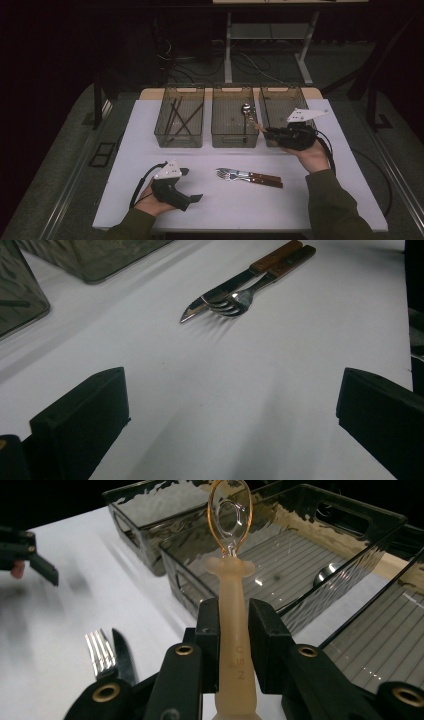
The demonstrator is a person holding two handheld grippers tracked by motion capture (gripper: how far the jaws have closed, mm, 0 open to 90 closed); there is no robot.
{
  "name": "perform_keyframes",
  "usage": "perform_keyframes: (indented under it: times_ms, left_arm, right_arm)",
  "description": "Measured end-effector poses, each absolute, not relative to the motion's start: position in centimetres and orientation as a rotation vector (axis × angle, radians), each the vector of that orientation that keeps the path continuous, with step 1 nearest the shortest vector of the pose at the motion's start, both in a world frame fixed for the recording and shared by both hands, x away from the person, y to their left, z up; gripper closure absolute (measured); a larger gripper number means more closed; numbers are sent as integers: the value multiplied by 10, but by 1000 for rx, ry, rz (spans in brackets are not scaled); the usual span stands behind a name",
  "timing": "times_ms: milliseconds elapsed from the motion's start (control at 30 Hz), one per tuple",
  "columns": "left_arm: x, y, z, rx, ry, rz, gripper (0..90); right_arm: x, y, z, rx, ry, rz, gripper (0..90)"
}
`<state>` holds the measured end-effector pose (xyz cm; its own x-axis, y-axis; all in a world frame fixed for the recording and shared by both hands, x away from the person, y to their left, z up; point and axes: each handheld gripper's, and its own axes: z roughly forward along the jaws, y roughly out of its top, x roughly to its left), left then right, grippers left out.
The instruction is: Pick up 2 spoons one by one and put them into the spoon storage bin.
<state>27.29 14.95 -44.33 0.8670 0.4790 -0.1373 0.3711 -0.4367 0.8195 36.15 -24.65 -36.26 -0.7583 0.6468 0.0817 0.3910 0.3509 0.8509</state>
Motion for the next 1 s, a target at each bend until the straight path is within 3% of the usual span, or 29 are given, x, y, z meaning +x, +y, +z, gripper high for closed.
perform_keyframes:
  times_ms: [1000]
  left_arm:
    - [271, 148, -442, 2071, 592, 135, 0]
  right_arm:
    - [427, -195, -371, 1043, 2404, 1212, 752]
